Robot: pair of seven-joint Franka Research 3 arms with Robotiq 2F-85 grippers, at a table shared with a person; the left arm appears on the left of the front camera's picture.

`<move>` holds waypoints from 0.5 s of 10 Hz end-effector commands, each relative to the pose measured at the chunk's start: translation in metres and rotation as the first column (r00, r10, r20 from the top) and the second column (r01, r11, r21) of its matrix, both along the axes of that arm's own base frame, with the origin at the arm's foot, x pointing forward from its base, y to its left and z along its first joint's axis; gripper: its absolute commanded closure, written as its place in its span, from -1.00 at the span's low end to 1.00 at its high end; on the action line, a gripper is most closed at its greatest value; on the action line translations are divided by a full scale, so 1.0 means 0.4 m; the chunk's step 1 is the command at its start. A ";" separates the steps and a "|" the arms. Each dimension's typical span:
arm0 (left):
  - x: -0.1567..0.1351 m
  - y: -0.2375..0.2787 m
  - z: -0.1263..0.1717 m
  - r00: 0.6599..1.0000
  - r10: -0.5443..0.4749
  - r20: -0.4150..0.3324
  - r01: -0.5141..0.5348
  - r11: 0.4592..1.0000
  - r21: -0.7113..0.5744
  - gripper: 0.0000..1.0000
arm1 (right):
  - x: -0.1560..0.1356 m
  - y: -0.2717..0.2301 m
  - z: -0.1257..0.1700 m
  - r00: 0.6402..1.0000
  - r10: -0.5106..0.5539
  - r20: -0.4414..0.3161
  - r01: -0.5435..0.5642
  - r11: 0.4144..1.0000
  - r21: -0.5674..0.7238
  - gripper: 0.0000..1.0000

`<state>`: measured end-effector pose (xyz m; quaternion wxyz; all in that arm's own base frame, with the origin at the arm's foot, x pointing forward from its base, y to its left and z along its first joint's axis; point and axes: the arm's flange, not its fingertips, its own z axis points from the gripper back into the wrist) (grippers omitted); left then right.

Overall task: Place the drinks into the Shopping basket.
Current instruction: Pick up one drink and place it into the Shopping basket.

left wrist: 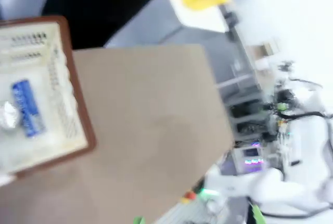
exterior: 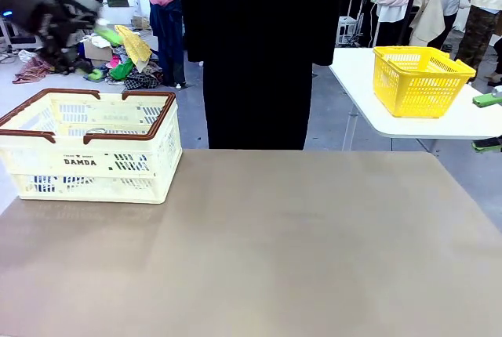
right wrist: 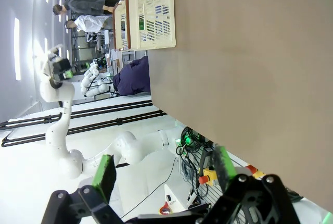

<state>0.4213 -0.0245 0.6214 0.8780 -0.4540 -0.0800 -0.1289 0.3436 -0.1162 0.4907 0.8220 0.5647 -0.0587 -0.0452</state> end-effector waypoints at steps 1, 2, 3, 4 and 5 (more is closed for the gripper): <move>-0.037 0.188 -0.083 0.993 0.035 -0.110 -0.054 0.983 -0.177 -1.00 | -0.005 -0.003 0.007 1.000 0.010 -0.013 -0.010 1.000 -0.012 -1.00; -0.065 0.302 -0.110 0.989 0.094 -0.114 -0.120 0.960 -0.252 -1.00 | -0.005 -0.003 0.007 1.000 0.010 -0.013 -0.010 1.000 -0.012 -1.00; -0.087 0.405 -0.130 0.993 0.074 -0.094 -0.099 0.947 -0.306 -1.00 | -0.005 -0.003 0.007 1.000 0.010 -0.013 -0.010 1.000 -0.012 -1.00; -0.111 0.535 -0.155 0.987 0.123 -0.102 -0.152 0.917 -0.369 -1.00 | -0.005 -0.003 0.007 1.000 0.010 -0.013 -0.010 1.000 -0.012 -1.00; -0.142 0.660 -0.191 0.989 0.139 -0.058 -0.150 0.886 -0.439 -1.00 | -0.005 -0.003 0.007 1.000 0.010 -0.013 -0.010 1.000 -0.012 -1.00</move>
